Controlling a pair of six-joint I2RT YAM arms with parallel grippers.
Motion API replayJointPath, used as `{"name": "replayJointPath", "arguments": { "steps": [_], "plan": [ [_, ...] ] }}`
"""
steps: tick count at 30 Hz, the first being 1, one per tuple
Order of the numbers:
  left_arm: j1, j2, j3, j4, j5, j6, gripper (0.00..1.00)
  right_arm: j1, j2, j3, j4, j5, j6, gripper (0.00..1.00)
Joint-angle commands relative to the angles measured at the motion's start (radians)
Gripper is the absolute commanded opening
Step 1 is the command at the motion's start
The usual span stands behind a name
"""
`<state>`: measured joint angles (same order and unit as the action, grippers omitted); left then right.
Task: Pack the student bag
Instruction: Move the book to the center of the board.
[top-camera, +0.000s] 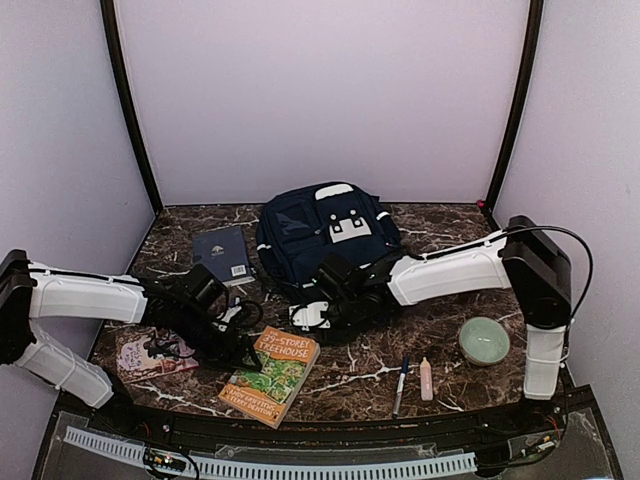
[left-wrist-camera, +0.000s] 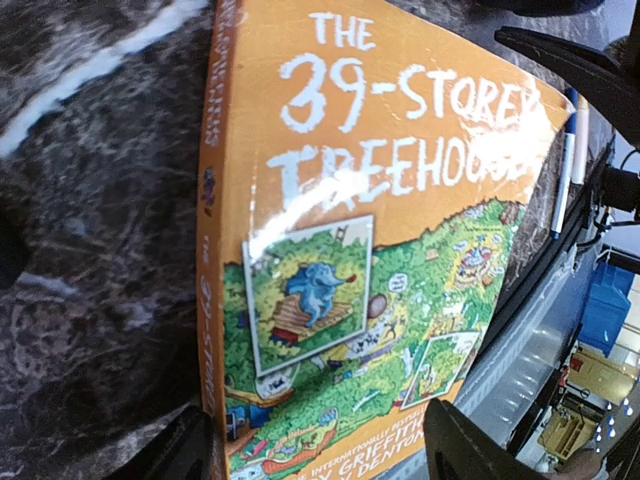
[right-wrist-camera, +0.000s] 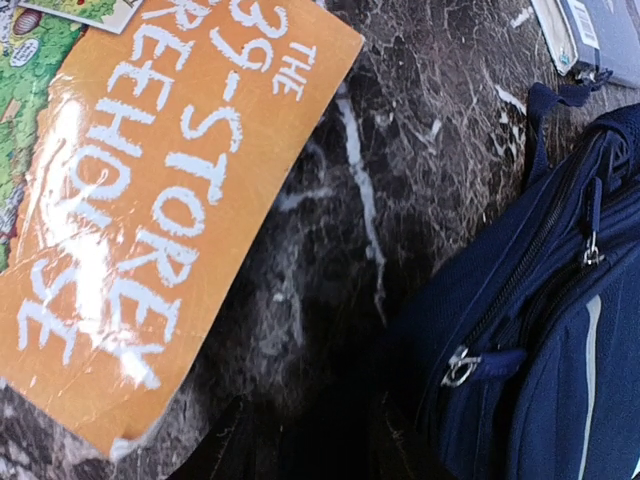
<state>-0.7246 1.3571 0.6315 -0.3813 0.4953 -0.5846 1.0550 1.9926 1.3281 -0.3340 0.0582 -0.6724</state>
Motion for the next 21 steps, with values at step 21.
{"name": "replayJointPath", "arguments": {
  "steps": [21],
  "plan": [
    [-0.011, 0.046, -0.041, 0.155, 0.017, -0.034, 0.73, 0.005, -0.159, 0.021, -0.213, -0.622, 0.298, 0.29]
  ]
}}
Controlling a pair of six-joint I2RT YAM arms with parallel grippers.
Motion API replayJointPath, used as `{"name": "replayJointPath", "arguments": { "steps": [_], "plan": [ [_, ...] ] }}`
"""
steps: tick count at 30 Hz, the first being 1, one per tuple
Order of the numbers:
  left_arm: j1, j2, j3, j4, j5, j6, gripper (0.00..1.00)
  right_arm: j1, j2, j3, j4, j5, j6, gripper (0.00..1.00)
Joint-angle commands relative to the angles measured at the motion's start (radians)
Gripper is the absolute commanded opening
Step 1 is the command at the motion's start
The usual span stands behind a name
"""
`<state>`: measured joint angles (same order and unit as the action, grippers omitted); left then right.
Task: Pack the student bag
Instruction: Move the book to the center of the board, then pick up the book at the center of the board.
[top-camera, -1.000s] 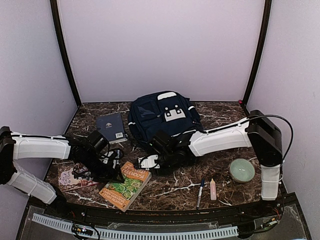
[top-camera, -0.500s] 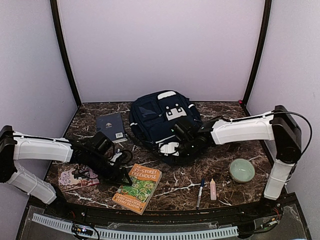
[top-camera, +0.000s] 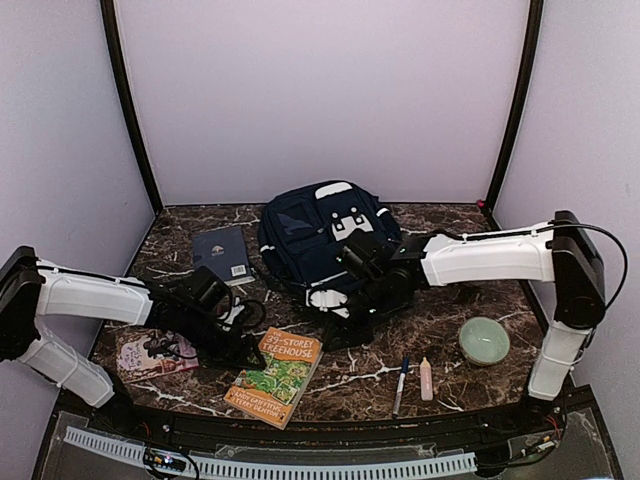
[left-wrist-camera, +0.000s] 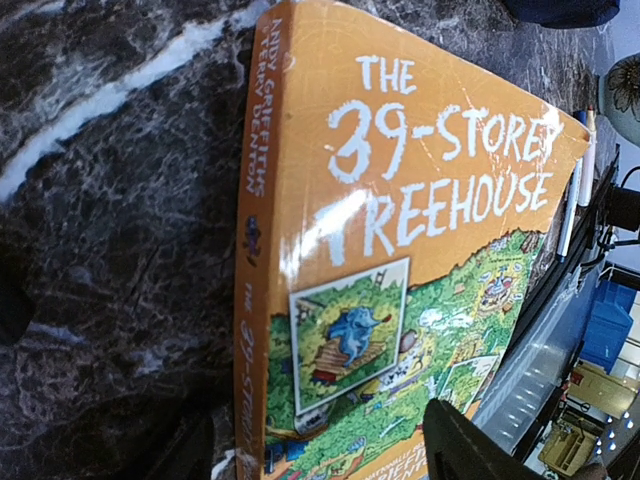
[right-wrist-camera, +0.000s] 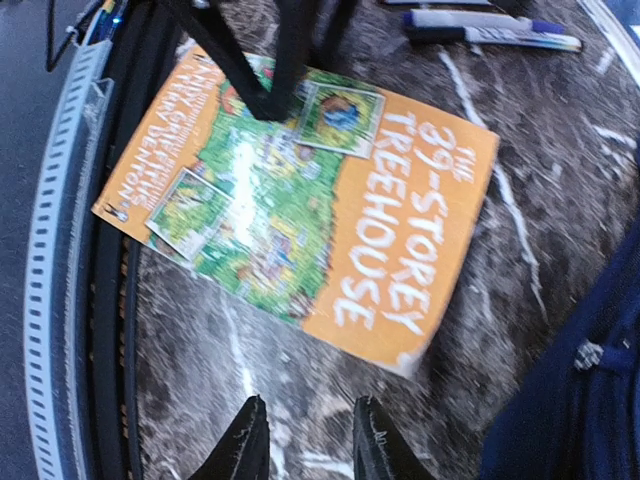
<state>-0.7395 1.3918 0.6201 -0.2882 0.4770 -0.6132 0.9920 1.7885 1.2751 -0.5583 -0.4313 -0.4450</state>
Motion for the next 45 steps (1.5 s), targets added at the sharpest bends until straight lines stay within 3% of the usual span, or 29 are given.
{"name": "replayJointPath", "arguments": {
  "steps": [1, 6, 12, 18, 27, 31, 34, 37, 39, 42, 45],
  "plan": [
    [0.004, 0.020, -0.034, 0.076, 0.050, -0.009, 0.71, 0.083, 0.067, 0.090, 0.011, -0.140, 0.076, 0.28],
    [0.003, 0.029, -0.074, 0.162, 0.123, -0.068, 0.56, 0.096, 0.149, 0.085, 0.062, -0.110, 0.100, 0.21],
    [0.002, 0.001, -0.125, 0.230, 0.198, -0.108, 0.55, 0.079, 0.169, -0.003, 0.065, -0.010, 0.070, 0.18],
    [0.001, 0.104, -0.125, 0.319, 0.330, -0.124, 0.55, 0.011, 0.224, -0.030, 0.085, 0.080, 0.096, 0.17],
    [-0.008, 0.131, -0.125, 0.340, 0.317, -0.114, 0.57, -0.095, 0.225, 0.030, 0.069, 0.038, 0.090, 0.20],
    [-0.008, 0.115, -0.134, 0.316, 0.278, -0.130, 0.61, -0.133, 0.180, 0.028, 0.015, -0.013, 0.101, 0.24],
    [-0.008, 0.100, -0.142, 0.326, 0.280, -0.141, 0.60, -0.154, 0.137, 0.036, -0.069, -0.178, 0.084, 0.41],
    [-0.008, 0.092, -0.150, 0.339, 0.272, -0.153, 0.59, -0.156, 0.125, 0.036, -0.081, -0.339, 0.140, 0.50],
    [-0.008, 0.091, -0.153, 0.349, 0.272, -0.160, 0.57, -0.155, 0.158, 0.058, -0.088, -0.399, 0.208, 0.52],
    [-0.008, 0.098, -0.170, 0.415, 0.291, -0.181, 0.45, -0.156, 0.242, 0.108, -0.110, -0.407, 0.274, 0.53],
    [-0.010, 0.101, -0.182, 0.435, 0.289, -0.204, 0.44, -0.155, 0.263, 0.111, -0.061, -0.396, 0.321, 0.53]
  ]
}}
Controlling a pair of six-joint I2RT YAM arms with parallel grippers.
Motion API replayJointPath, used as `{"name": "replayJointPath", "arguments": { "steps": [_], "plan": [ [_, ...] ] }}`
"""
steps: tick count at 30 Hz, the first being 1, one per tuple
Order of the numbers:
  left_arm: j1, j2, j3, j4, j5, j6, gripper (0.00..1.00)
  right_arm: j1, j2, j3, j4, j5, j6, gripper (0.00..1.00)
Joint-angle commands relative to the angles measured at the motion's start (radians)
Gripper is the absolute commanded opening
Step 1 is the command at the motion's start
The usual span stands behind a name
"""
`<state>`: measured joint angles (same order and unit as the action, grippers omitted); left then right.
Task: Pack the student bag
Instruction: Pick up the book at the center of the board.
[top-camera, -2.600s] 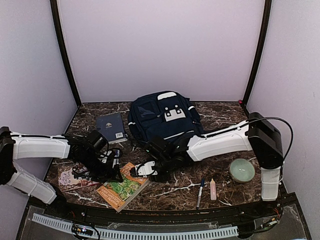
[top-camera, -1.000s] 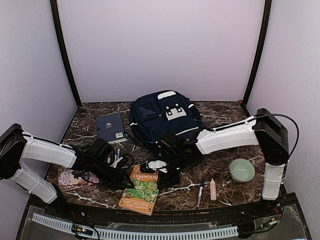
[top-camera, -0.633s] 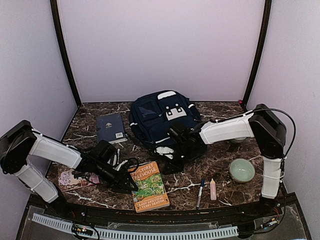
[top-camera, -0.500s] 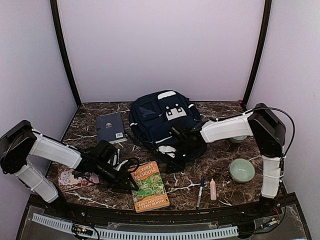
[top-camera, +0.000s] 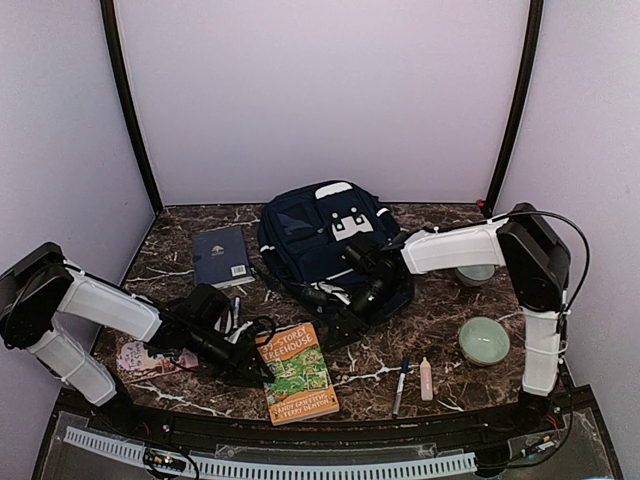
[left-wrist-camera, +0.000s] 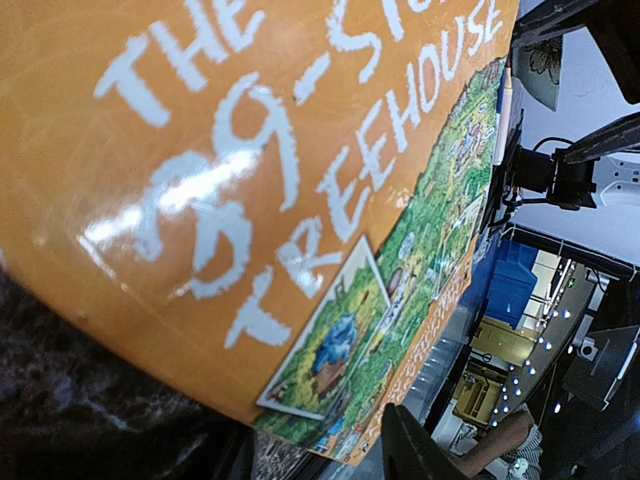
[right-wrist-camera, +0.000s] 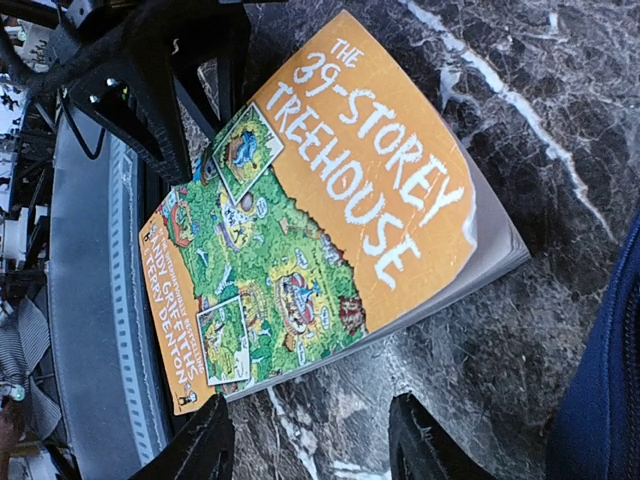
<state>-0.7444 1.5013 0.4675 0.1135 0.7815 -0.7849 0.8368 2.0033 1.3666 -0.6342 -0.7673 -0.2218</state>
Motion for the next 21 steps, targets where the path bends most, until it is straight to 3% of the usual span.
{"name": "replayJointPath", "arguments": {
  "steps": [1, 14, 21],
  "plan": [
    [-0.005, -0.011, -0.031, 0.035, -0.019, -0.035, 0.44, -0.001, 0.058, 0.025, 0.022, -0.066, 0.114, 0.53],
    [-0.014, -0.009, -0.030, 0.051, -0.033, -0.050, 0.44, 0.017, 0.162, 0.076, 0.043, -0.092, 0.237, 0.49],
    [-0.018, -0.016, -0.035, 0.058, -0.033, -0.061, 0.41, 0.000, 0.261, 0.023, 0.089, 0.017, 0.358, 0.29]
  ]
}}
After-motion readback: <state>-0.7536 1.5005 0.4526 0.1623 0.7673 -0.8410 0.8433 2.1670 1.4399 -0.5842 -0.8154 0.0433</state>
